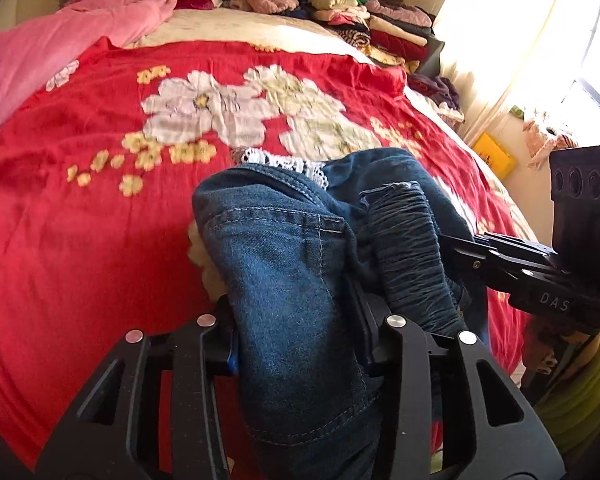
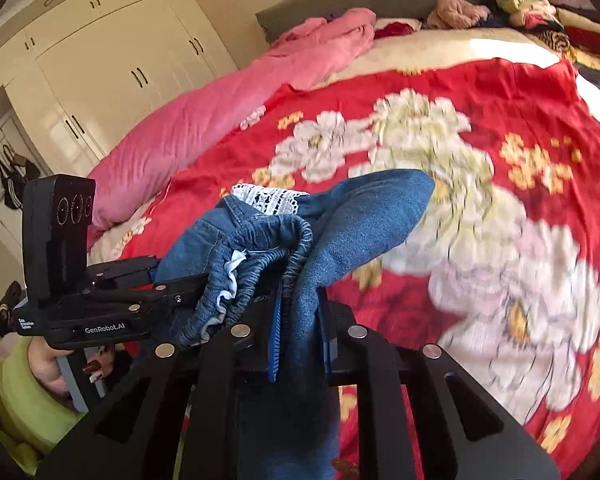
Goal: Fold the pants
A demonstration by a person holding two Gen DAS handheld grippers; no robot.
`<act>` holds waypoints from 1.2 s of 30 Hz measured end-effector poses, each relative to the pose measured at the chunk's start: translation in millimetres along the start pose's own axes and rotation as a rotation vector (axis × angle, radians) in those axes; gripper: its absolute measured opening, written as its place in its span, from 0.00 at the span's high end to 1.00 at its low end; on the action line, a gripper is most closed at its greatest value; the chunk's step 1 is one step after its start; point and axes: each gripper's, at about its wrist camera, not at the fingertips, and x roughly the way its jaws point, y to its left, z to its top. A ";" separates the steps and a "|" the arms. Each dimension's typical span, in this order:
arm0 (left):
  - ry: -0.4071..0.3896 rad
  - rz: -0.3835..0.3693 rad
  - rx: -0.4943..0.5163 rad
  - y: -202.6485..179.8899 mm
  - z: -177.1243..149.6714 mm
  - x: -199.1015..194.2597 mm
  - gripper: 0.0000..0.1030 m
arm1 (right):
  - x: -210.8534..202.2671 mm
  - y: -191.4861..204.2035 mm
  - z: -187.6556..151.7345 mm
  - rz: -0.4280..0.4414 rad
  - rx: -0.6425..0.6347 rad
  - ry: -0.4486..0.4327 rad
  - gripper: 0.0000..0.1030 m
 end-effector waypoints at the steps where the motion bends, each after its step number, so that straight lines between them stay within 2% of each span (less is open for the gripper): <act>1: -0.009 0.005 -0.001 0.5 3.9 -1.3 0.68 | 0.8 1.2 6.9 -0.004 -0.013 -0.008 0.86; 6: -0.054 0.055 0.010 5.7 32.7 -1.6 0.68 | 8.4 6.1 33.4 -0.038 -0.054 -0.033 0.86; 11: -0.064 0.083 0.025 12.5 51.0 6.0 0.68 | 18.5 2.4 49.7 -0.063 -0.047 -0.046 0.86; 19: -0.048 0.106 0.031 19.8 53.5 20.5 0.67 | 35.7 -4.4 54.0 -0.145 -0.051 -0.025 0.84; 21: -0.033 0.115 0.025 21.8 50.8 24.0 0.61 | 38.2 -7.1 52.4 -0.176 -0.041 -0.021 0.79; 22: -0.025 0.118 0.017 23.1 49.3 25.9 0.54 | 38.5 -9.4 50.6 -0.207 -0.033 -0.021 0.63; 23: -0.016 0.119 0.009 25.5 48.1 27.8 0.51 | 39.1 -11.5 48.3 -0.236 -0.028 -0.018 0.47; 24: -0.006 0.121 0.001 27.8 46.2 29.6 0.47 | 39.6 -12.7 46.1 -0.254 -0.027 -0.016 0.43; 28: 0.018 0.139 -0.003 32.6 39.8 35.5 0.37 | 49.0 -17.6 33.7 -0.351 -0.064 0.041 0.41; 30: 0.027 0.142 -0.007 34.2 37.8 37.6 0.36 | 53.4 -20.4 28.3 -0.384 -0.077 0.067 0.41; 36: 0.028 0.151 0.003 32.4 34.5 36.7 0.33 | 50.8 -30.4 20.6 -0.389 -0.039 0.084 0.32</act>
